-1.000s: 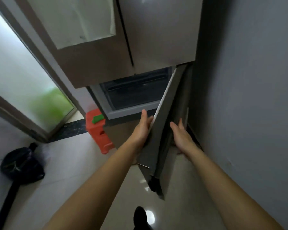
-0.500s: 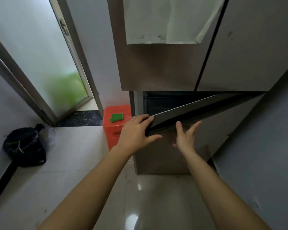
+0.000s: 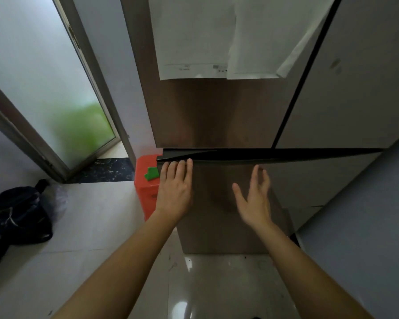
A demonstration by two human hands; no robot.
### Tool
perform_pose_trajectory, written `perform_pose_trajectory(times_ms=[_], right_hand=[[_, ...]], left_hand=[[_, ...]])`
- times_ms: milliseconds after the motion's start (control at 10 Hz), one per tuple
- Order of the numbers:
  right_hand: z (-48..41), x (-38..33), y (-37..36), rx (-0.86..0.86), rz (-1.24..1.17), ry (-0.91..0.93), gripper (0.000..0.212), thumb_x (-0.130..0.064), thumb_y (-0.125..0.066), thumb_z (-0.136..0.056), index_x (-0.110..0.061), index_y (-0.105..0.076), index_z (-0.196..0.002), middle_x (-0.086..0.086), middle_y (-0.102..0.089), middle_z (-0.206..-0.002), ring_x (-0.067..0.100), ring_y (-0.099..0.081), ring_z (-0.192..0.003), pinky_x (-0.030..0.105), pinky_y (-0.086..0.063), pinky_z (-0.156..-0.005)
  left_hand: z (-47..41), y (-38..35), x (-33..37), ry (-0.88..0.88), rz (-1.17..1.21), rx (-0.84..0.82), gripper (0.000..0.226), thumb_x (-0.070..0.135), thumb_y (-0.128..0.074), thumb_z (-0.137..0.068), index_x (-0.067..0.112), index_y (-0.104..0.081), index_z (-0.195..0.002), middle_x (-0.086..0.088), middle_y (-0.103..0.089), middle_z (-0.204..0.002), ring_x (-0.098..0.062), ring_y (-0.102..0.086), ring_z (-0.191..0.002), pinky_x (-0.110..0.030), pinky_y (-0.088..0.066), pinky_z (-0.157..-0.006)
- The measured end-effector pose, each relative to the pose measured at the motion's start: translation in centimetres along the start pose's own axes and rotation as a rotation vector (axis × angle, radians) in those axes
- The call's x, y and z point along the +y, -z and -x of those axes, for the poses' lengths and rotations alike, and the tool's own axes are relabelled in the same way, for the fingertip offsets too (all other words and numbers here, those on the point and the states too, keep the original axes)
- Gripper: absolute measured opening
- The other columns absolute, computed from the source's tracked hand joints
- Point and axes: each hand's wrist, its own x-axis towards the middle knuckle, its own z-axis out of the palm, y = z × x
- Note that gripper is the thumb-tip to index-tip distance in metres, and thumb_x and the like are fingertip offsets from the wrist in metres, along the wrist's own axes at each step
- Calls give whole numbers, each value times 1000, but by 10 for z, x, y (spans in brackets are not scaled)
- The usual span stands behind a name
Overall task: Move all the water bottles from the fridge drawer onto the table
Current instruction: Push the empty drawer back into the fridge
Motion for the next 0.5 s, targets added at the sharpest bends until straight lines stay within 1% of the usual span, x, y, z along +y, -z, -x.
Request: perform_pose_trajectory(times_ms=[100, 200, 300, 400, 500], right_hand=[[-16, 1, -1, -4, 6, 41, 81, -52, -45, -100, -31, 5, -159, -1, 12, -164, 30, -39, -141, 37, -40, -104], [-26, 4, -4, -2, 47, 69, 84, -50, -48, -99, -28, 7, -159, 2, 16, -162, 30, -37, -142, 35, -44, -101], [-25, 1, 2, -78, 44, 67, 89, -49, -52, -98, -31, 12, -158, 1, 21, -160, 32, -32, -144, 38, -43, -105], [-26, -5, 16, -196, 50, 10, 89, -46, -54, -98, -24, 6, -160, 6, 15, -163, 31, -24, -148, 37, -32, -114], [-40, -47, 66, -201, -166, 119, 61, -42, -62, -95, -17, -46, -148, 2, -53, -144, 19, -54, -128, 13, -38, -100]], left_hand=[[-20, -2, 3, 20, -23, -110, 80, 38, -57, -92, 4, -21, -155, -18, -37, -154, -37, -28, -144, -46, -21, -119], [-32, -1, 8, 77, -7, -138, 76, 40, -54, -93, 2, -27, -153, -18, -41, -152, -37, -31, -142, -44, -31, -116], [-33, 2, 13, 115, 20, -119, 76, 43, -57, -91, 3, -34, -151, -18, -46, -148, -37, -36, -139, -44, -36, -113], [-32, 0, 10, 100, 44, -112, 74, 44, -52, -94, 6, -28, -154, -16, -41, -152, -36, -33, -142, -43, -36, -114], [-34, 2, 11, 127, 51, -136, 74, 43, -48, -95, 6, -26, -154, -16, -38, -153, -36, -30, -143, -44, -36, -114]])
